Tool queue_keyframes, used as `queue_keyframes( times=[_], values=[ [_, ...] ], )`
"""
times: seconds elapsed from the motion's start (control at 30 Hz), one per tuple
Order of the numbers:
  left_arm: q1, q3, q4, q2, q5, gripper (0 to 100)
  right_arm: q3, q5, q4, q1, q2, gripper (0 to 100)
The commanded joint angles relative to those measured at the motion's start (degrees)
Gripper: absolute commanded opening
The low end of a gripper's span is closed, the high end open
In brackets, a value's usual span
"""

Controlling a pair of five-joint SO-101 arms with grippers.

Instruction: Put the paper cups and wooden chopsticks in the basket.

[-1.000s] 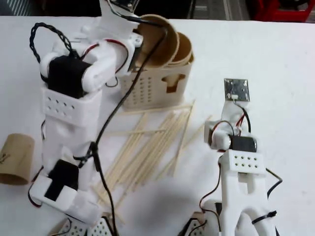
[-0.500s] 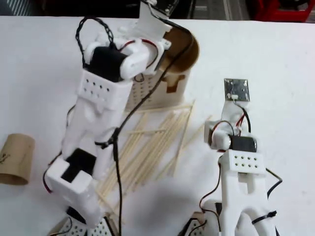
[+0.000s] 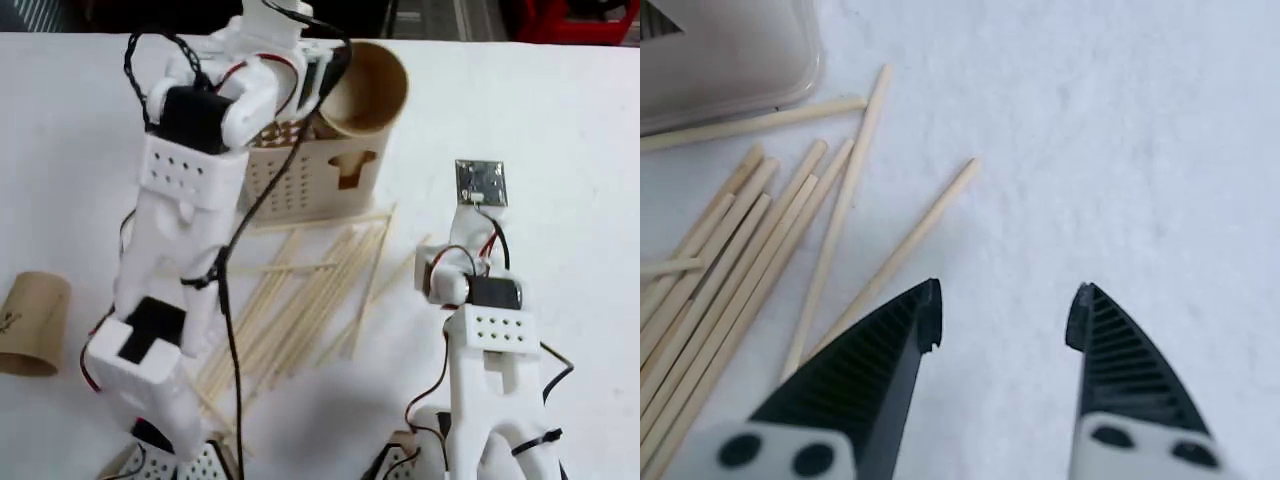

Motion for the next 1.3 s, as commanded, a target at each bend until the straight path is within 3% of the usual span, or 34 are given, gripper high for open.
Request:
queue_keyframes(
  times=[0.0,0.27,0.53,0.7,0.83,1.27],
  values=[
    [-3.0,-2.0,-4.7,2.1,0.9,22,-0.2,0.0,-0.8,0.2,-1.5,21.2],
    [-6.5,-3.1,-4.0,5.5,0.9,21,0.1,0.0,-0.9,0.2,-1.5,21.4],
    [-6.0,-17.8,12.7,2.2,0.3,21,0.3,0.0,-0.9,0.2,-1.5,21.4],
    [-7.4,-22.4,26.6,1.6,-9.2,20,0.3,0.0,-0.9,0.2,-1.5,21.4],
    [-16.0,-17.5,26.5,-1.6,-11.8,20,0.4,0.0,-0.9,0.2,-1.5,21.4],
    [-36.7,20.8,26.5,-30.8,-40.2,21,0.4,0.0,-1.3,0.2,-1.5,21.4]
  ],
)
